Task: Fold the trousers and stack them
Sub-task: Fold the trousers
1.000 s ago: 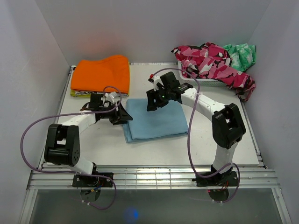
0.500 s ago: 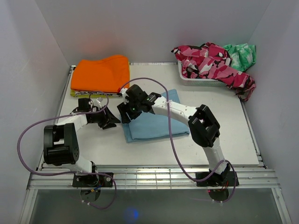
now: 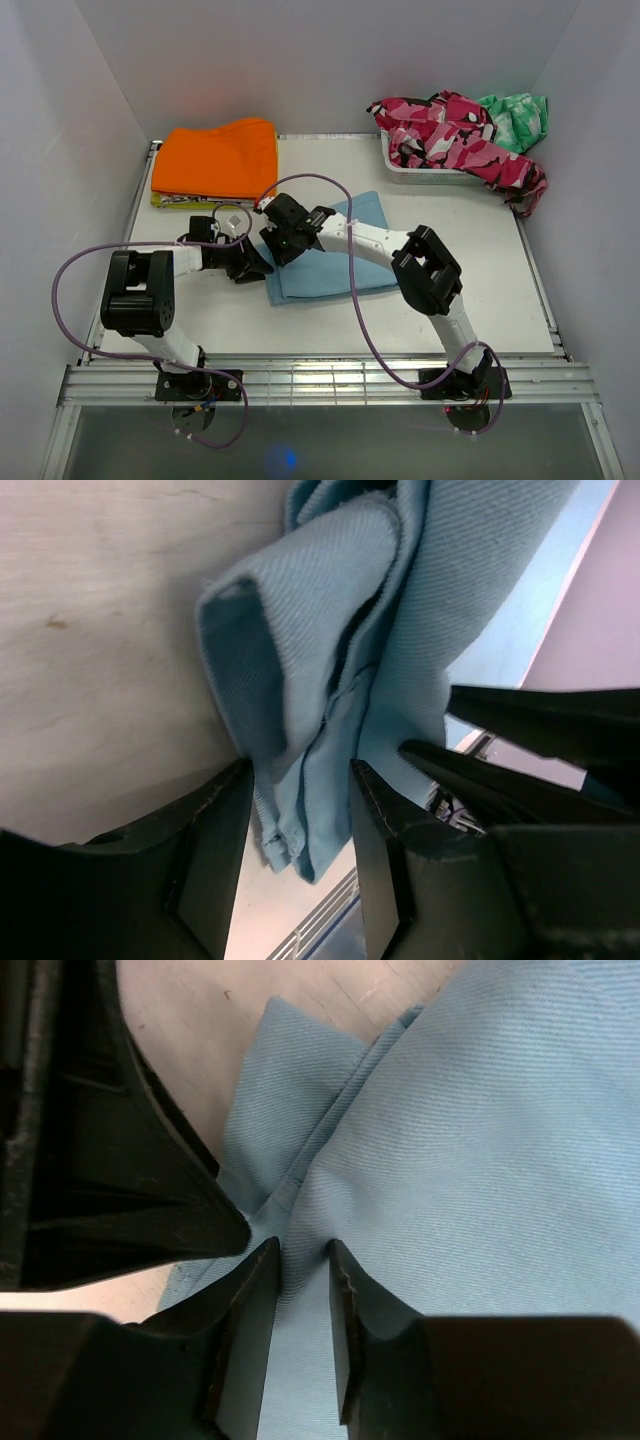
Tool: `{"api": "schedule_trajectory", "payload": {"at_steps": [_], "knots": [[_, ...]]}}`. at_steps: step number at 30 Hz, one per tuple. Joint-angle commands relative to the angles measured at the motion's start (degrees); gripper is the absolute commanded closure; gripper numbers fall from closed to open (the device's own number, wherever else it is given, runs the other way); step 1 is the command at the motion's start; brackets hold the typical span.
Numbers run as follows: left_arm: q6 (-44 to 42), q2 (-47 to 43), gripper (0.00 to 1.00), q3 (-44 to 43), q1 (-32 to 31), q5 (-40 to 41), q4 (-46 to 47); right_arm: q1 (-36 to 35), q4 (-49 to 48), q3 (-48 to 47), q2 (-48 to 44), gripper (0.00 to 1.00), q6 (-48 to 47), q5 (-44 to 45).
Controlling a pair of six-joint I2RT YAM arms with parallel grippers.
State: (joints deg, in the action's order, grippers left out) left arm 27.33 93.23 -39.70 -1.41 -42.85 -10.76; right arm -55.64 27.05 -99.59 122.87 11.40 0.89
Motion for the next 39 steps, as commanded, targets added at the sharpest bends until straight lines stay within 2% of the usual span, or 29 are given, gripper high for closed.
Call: {"api": "schedule_trajectory", "payload": {"at_steps": [1,2,3,8,11,12,14,24,39], "knots": [[1.3,2.0,0.46,-0.6,-1.2,1.5,3.3,-0.2,-0.1,-1.6,0.2,0.70,-0.3,1.6],[1.3,2.5,0.47,-1.1,-1.7,1.5,3.6,-0.1,-0.1,-1.8,0.4,0.77,-0.4,1.1],[1.6,3.4,0.48,-1.8,-1.9,2.0,3.6,0.1,-0.2,-2.3,0.4,0.91,-0.5,-0.2],[2.5,5.2,0.65,-2.3,-3.3,2.9,5.0,0.2,-0.4,-2.5,-3.0,0.92,-1.5,-3.5],[2.6,6.3,0.83,-2.2,-3.4,3.6,5.3,0.2,-0.4,-2.0,-5.5,0.92,-1.2,-3.6],[2.6,6.5,0.91,-2.4,-3.3,3.7,5.3,0.2,-0.4,-1.8,-6.1,0.92,-1.0,-3.3],[2.4,6.7,1.00,-2.4,-3.3,4.4,5.0,0.2,-0.5,-1.2,-7.5,0.92,-0.8,-3.2],[2.7,7.6,1.00,-2.7,-3.4,4.7,5.0,-0.5,-0.5,-1.7,-7.9,0.92,1.8,-5.5],[3.5,7.8,1.00,-2.0,-4.0,3.8,6.3,-0.9,-0.3,-6.0,-2.2,0.92,4.1,-6.9]]}}
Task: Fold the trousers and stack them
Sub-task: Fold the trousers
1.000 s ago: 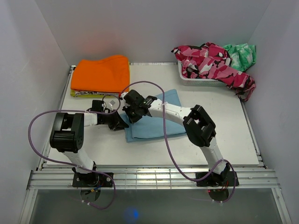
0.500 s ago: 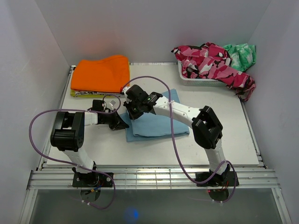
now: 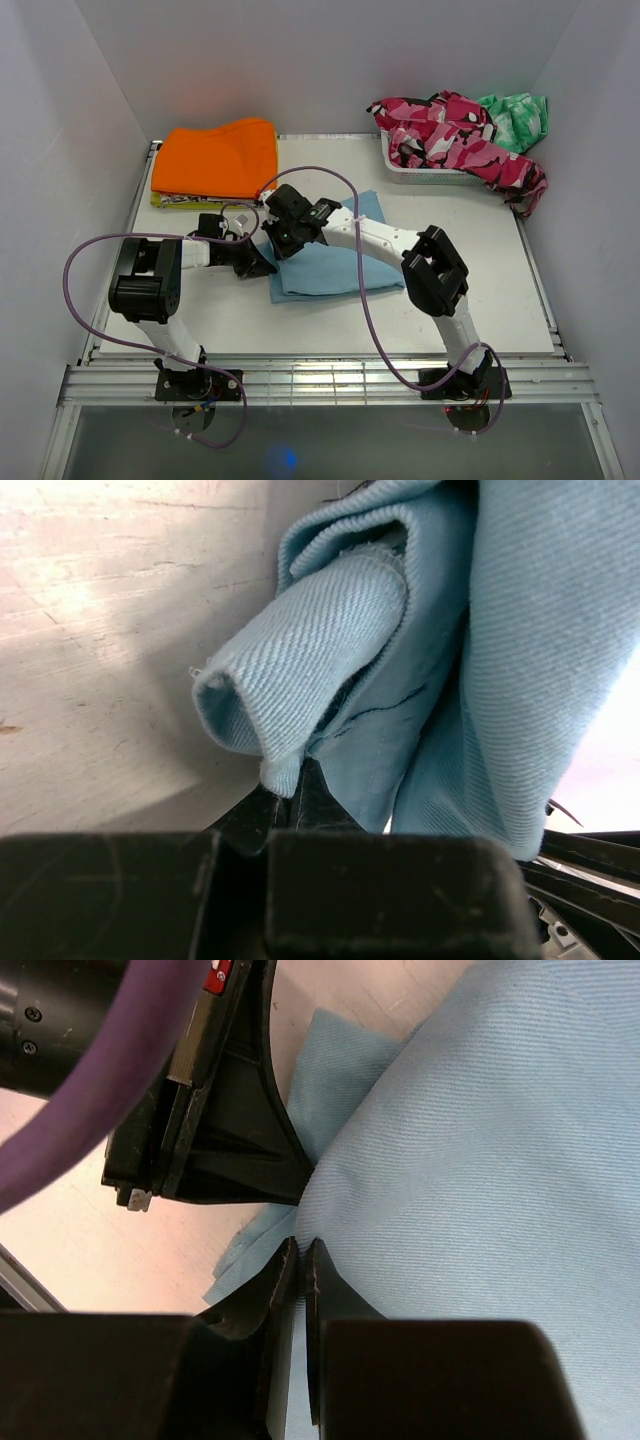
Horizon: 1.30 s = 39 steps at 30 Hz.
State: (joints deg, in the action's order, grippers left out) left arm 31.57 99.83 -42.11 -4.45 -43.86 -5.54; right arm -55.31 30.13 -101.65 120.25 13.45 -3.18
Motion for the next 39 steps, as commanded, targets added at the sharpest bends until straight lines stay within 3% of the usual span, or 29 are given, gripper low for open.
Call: {"api": "schedule_trajectory", "payload": {"at_steps": [1,18,21,24,28,31,34,35,39], "knots": [[-0.6,1.2,1.00,0.4,-0.9,4.7,1.1,-1.2,-3.4,-4.2,0.9,0.92,2.1,-3.1],[-1.3,-0.4,0.99,0.5,-1.3,7.0,-0.7,-1.2,-3.3,-6.6,5.1,0.92,4.6,-4.3],[-3.4,-2.2,0.73,-1.1,0.0,8.6,-4.6,-0.2,-3.6,-7.0,8.2,0.92,5.1,-6.7],[-7.4,-3.5,0.58,-4.6,2.9,10.8,-13.8,0.6,-3.7,-7.3,10.2,0.92,4.9,-8.7],[-13.1,-5.7,0.53,-7.9,9.3,11.8,-21.9,1.6,-5.3,-8.2,11.6,0.91,4.7,-14.1],[-17.1,-8.2,0.51,-9.6,11.9,12.0,-26.9,2.0,-6.7,-9.5,9.8,0.75,3.2,-19.4],[-23.1,-12.0,0.52,-11.6,12.4,5.8,-29.4,3.4,-7.3,-9.9,4.1,0.47,0.7,-24.2],[-25.4,-14.6,0.52,-12.2,12.4,0.1,-29.4,4.7,-6.9,-8.9,2.1,0.31,-1.9,-25.7],[-26.7,-20.6,0.53,-12.4,10.2,-11.3,-27.7,11.2,-6.8,0.2,-12.5,0.07,-8.3,-30.1]]}}
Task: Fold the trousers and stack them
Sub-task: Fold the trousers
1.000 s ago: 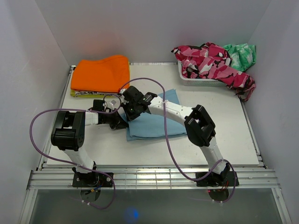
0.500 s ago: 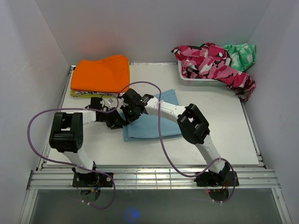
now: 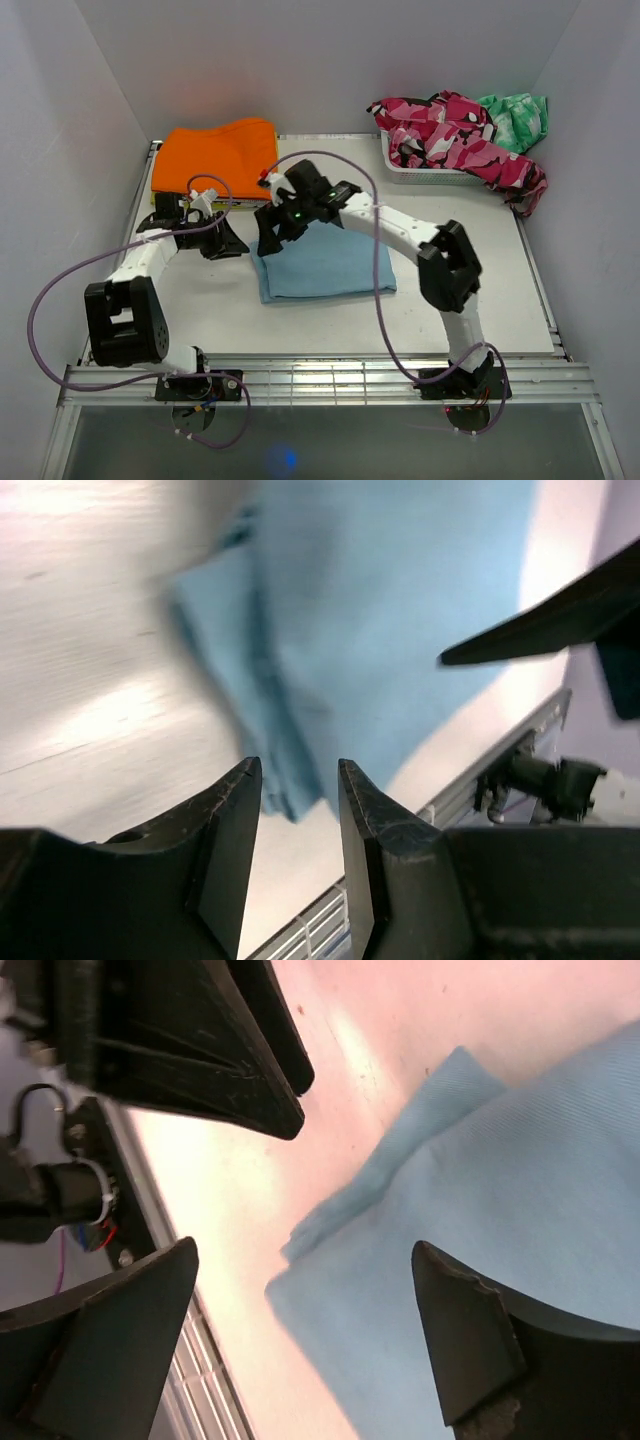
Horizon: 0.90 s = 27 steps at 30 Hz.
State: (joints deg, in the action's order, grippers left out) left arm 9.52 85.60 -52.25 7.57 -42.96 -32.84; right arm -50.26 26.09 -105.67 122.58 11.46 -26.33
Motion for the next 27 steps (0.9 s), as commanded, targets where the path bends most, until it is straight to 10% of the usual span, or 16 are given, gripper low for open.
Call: {"api": "schedule_trajectory", "payload": {"at_steps": [1,6,14,23,27], "knots": [[-4.2,-7.3,0.54,-2.1,-4.6,-13.5,0.3,7.7,-2.6,6.9,-17.2,0.06,-7.4,-7.8],[3.2,-9.9,0.57,1.2,-18.8,-14.3,10.1,21.4,-1.1,25.8,-28.3,0.11,-9.0,-17.2],[9.8,6.1,0.65,9.1,-19.5,-10.3,15.7,28.4,-6.9,50.0,-30.5,0.18,-7.2,-26.1],[2.1,21.5,0.72,-3.1,-7.7,-2.0,7.2,28.5,-6.1,46.4,-16.4,0.25,-5.1,-23.3],[-2.6,16.7,0.58,-6.9,-4.9,-6.9,5.7,27.2,-3.0,37.9,-18.8,0.29,-6.4,-22.2]]}}
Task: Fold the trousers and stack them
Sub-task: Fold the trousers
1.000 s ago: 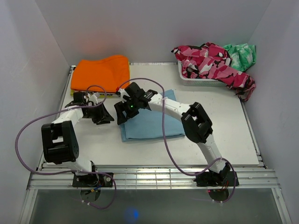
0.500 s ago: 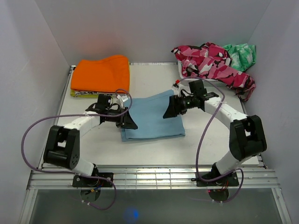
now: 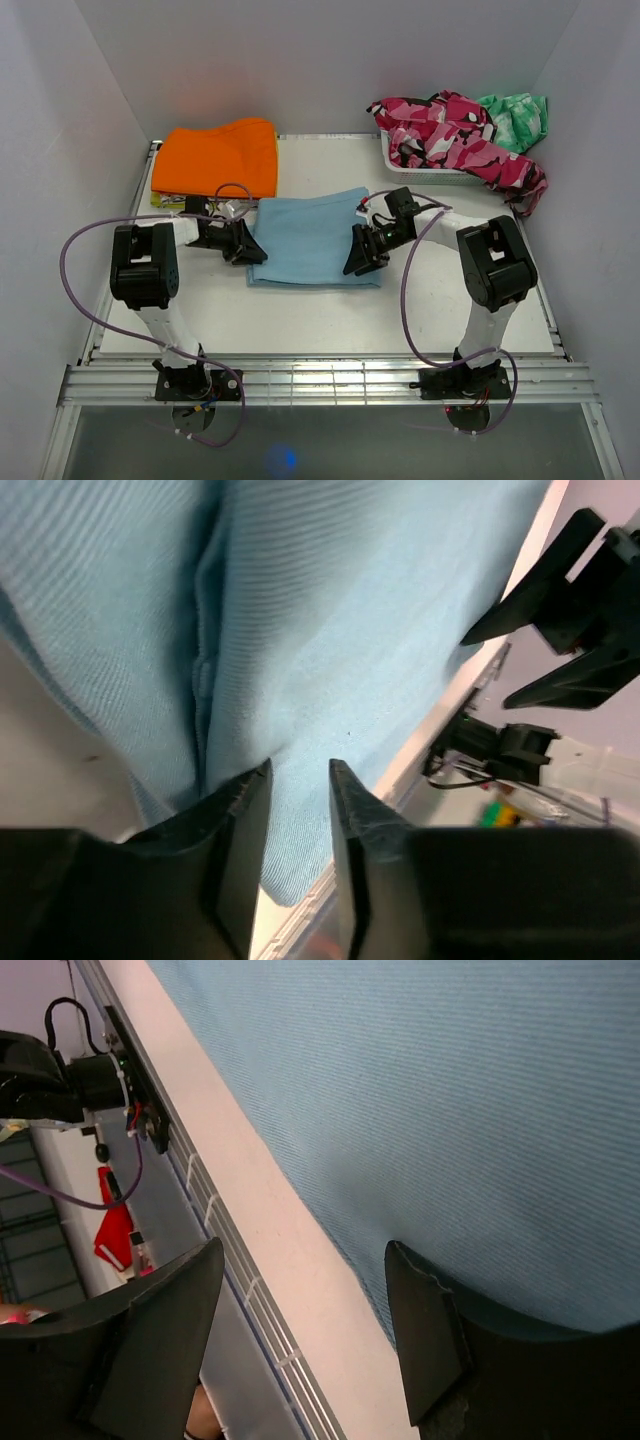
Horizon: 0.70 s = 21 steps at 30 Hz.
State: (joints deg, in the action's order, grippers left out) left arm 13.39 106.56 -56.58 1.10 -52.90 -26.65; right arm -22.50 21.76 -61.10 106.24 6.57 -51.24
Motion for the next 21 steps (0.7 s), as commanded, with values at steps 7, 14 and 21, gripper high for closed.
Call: {"api": "schedule_trajectory", "payload": {"at_steps": [7,14,21], "knots": [[-1.6,-24.9,0.22,2.7,4.2,-0.3,0.5,-11.3,4.6,-22.0,-10.5,0.27,-15.2,25.0],[5.0,-35.6,0.02,3.2,11.2,7.7,-0.7,-35.0,-2.2,-24.0,-5.0,0.25,-29.9,50.9],[5.6,-34.3,0.02,2.3,20.2,10.9,-7.6,-41.3,-4.7,-30.9,6.0,0.26,-28.3,55.8]]}}
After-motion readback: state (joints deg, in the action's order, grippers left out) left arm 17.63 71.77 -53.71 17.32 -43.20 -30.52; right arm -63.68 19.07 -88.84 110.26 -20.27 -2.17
